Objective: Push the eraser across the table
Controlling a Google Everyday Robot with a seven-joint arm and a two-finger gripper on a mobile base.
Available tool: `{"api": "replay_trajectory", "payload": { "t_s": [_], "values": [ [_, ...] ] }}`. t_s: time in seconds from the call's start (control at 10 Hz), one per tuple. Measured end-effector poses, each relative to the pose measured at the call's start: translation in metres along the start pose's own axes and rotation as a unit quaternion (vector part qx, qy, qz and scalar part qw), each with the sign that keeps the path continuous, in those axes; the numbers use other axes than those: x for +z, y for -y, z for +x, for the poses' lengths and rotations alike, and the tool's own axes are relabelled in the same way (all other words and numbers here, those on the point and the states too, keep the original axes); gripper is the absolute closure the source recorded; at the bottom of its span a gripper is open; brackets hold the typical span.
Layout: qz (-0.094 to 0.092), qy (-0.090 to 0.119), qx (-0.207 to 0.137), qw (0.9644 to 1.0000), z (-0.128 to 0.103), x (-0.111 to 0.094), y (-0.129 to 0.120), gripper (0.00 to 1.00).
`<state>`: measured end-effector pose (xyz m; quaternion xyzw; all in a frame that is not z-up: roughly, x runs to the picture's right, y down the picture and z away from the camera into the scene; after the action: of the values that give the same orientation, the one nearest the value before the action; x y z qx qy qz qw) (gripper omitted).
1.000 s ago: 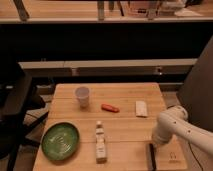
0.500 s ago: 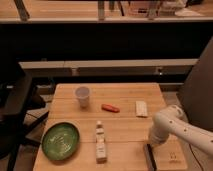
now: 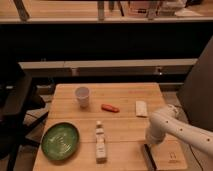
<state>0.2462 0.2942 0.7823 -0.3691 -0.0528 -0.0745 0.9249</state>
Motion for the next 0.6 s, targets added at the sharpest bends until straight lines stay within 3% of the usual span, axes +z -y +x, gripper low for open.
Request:
{"api": "replay_trajectory", "payload": {
  "t_s": [0.2, 0.4, 0.6],
  "values": [
    [0.000, -0.003, -0.009, 1.0000, -0.003, 0.000, 0.000, 0.97],
    [-0.004, -0.004, -0.035, 0.9994, -0.030, 0.001, 0.005, 0.97],
    [-0.004, -0.004, -0.045, 0.9990, -0.039, 0.000, 0.007, 0.97]
  ]
}}
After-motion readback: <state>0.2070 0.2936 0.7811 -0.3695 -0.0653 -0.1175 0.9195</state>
